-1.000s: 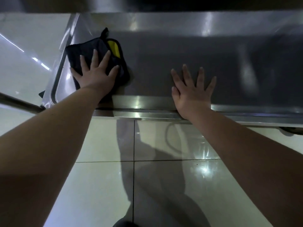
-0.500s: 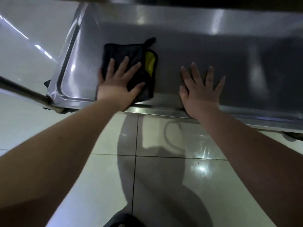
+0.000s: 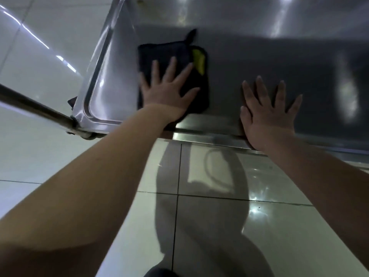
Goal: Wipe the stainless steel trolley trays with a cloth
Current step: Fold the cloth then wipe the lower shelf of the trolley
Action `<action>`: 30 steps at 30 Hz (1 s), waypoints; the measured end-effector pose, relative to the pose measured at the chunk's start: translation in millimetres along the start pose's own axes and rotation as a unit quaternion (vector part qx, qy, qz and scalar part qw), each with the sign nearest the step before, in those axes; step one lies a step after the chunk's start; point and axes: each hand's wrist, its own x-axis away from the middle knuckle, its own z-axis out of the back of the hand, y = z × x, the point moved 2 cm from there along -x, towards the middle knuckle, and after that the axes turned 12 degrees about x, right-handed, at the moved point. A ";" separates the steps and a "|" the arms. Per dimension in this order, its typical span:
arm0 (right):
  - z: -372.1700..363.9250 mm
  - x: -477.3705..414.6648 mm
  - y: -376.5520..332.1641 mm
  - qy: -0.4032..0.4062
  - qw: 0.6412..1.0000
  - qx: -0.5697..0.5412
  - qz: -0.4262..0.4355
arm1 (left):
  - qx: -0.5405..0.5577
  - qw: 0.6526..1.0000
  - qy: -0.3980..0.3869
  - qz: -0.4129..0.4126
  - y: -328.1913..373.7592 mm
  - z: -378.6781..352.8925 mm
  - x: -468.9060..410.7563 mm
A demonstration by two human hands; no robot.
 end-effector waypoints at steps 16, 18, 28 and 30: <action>-4.5 -3.6 2.5 0.013 1.000 -0.020 -0.013 | 0.049 0.992 0.024 0.113 -79.3 41.1 -89.7; -5.5 -4.2 2.1 0.017 1.000 -0.019 -0.009 | 0.033 0.985 0.038 0.163 -108.7 48.4 -79.2; -1.2 -7.2 16.4 0.033 0.958 -0.280 -0.051 | 0.003 0.999 -0.014 -0.037 58.8 -12.4 8.0; 2.0 -4.3 20.7 0.055 0.932 -0.353 -0.055 | -0.004 0.992 -0.049 -0.112 87.4 -29.9 50.1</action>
